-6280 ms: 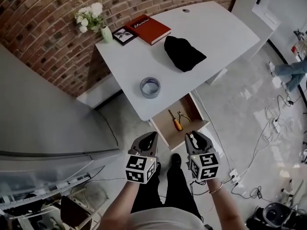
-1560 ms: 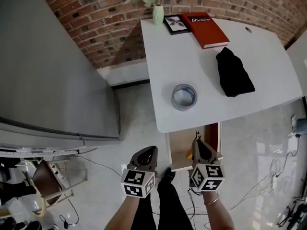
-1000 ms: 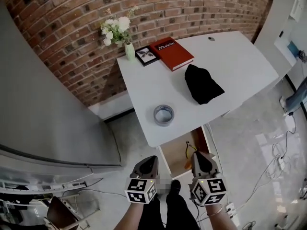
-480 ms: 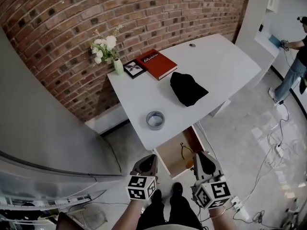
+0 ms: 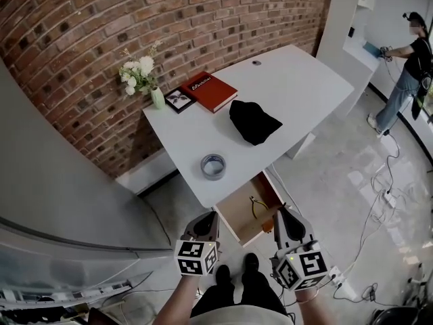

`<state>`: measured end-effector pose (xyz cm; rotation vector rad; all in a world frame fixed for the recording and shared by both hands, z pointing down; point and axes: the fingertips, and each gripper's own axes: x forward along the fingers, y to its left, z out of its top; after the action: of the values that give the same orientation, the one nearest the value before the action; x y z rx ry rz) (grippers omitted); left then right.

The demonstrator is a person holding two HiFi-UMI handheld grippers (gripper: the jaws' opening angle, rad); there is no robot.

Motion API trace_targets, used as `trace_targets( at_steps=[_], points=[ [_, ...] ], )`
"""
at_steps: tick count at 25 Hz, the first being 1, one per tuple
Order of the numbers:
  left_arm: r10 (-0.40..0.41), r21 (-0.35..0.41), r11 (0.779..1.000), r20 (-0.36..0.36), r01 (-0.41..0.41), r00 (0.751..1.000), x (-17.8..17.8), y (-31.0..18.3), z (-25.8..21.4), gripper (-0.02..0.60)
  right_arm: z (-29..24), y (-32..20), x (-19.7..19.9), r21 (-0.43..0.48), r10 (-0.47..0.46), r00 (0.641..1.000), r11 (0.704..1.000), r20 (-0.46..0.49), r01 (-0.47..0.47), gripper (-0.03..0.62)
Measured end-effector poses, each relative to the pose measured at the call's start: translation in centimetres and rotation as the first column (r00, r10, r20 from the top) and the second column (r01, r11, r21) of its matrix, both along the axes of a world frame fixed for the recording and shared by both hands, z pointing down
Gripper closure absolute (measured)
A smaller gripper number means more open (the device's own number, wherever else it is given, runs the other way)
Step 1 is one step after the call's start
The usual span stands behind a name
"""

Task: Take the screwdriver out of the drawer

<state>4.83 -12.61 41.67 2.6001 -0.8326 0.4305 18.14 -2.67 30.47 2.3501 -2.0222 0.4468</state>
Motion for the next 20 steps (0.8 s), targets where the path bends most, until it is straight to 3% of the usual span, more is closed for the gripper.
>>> trace_targets(
  at_steps=[20],
  points=[
    [0.017,0.014,1.000,0.001,-0.017,1.000,0.00,-0.74,-0.48,0.589,-1.04,-0.03,-0.31,0.023,0.016,1.000,1.000,0.003,-0.016,0.574]
  ],
)
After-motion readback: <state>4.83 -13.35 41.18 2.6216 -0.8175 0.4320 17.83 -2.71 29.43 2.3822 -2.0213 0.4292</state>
